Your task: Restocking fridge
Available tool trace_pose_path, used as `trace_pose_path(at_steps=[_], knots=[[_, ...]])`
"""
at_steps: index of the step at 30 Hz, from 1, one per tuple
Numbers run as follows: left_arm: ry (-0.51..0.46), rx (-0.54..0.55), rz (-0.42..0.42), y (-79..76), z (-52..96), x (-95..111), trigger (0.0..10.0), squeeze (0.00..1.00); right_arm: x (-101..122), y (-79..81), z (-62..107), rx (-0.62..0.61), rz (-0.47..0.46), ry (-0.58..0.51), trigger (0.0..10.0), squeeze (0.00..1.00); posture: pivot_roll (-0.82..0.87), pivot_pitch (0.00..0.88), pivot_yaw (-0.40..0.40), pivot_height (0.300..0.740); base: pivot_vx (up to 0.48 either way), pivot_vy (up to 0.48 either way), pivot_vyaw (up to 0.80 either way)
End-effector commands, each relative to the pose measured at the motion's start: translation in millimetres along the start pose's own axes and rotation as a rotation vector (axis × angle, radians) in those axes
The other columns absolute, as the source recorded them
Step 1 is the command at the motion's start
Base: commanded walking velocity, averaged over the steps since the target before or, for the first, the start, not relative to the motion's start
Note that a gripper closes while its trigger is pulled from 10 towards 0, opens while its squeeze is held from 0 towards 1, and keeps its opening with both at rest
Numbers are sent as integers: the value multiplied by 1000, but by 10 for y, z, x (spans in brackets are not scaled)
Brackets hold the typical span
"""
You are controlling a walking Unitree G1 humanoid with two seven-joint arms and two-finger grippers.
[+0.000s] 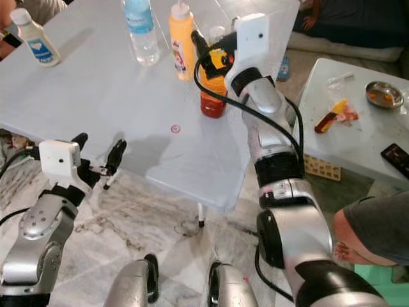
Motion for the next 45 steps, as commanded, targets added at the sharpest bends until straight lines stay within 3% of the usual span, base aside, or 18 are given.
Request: trace_pose_path(at_steps=[1, 13, 28, 39, 45], knots=[[2, 4, -14, 40, 30, 17, 10000, 0, -18, 43, -39, 28, -13, 27, 0, 0, 117, 234, 32, 740, 0, 0, 0], [7, 9, -8, 12, 28, 14, 10000, 0, -83, 167, -98, 102, 49, 90, 0, 0, 110, 228, 16, 740, 0, 0, 0], [8, 11, -11, 1, 14, 7, 10000, 0, -39, 190, -66, 145, 100, 143, 0, 0, 102, 218, 6, 740, 0, 0, 0], [31, 6, -11, -38, -37, -29, 10000, 0, -164, 86, 173, 96, 87, 207, 0, 0, 89, 201, 1, 740, 0, 0, 0], [72, 69, -33, 16, -98, -27, 10000, 0, -139, 113, 314, 73, 43, 152, 0, 0, 89, 195, -3, 740, 0, 0, 0]])
Point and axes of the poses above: a point about 5 cm out from each wrist's last joint towards the gripper, its own z axis pointing back from the gripper into the wrist, its own x axis along the axis of the wrist's last joint, y = z × x, the point moved 2 cm from there along -z, pointing out of the wrist towards the gripper, and after that the axes turned 15 degrees about -z, right-handed, at the moved point
